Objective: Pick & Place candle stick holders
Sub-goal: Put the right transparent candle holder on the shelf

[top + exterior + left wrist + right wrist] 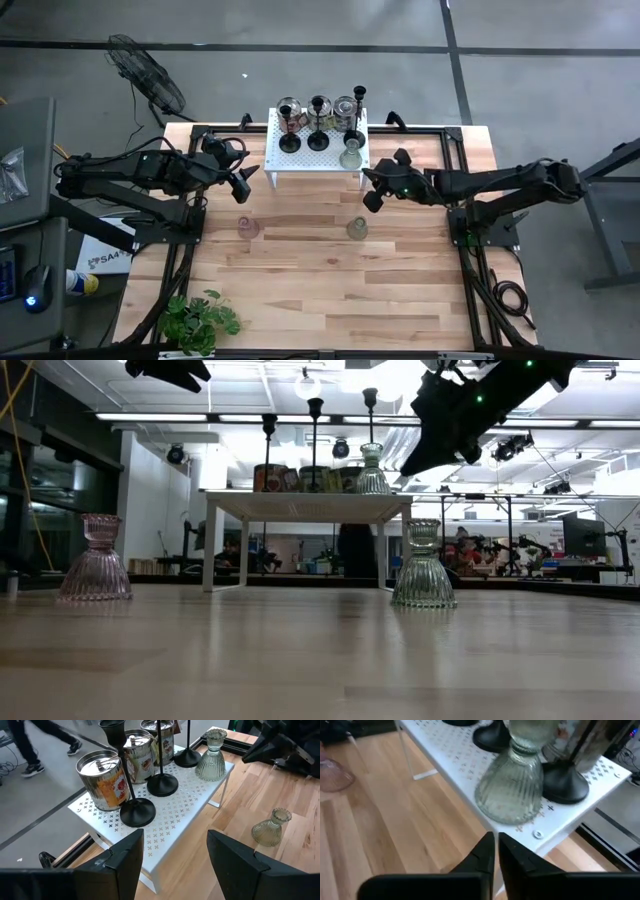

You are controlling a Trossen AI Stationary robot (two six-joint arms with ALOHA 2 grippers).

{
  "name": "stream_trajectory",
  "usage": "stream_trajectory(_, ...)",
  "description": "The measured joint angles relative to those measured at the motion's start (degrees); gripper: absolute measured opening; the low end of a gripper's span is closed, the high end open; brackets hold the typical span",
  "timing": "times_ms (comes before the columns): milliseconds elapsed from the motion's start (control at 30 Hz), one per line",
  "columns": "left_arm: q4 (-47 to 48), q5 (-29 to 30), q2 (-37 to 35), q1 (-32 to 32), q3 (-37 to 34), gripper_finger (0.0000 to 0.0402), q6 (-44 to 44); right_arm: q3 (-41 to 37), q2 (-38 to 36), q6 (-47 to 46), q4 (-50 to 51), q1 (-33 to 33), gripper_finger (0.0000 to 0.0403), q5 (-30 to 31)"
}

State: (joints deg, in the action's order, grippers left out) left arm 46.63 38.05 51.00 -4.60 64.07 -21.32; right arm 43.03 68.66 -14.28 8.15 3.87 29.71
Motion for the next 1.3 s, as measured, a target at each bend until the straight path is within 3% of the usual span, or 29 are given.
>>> stream_trajectory(633, 0.0, 0.0, 0.0, 0.0, 0.0, 0.0212, 0.1, 0.1, 8.7, -2.4, -11.9, 0.8, 0.0003, 2.3)
stream_trajectory(1300, 0.0, 0.0, 0.0, 0.0, 0.0, 0.0212, 0.2, 0.1, 8.7, -1.9, -15.0, 5.2, 0.0004, -1.7)
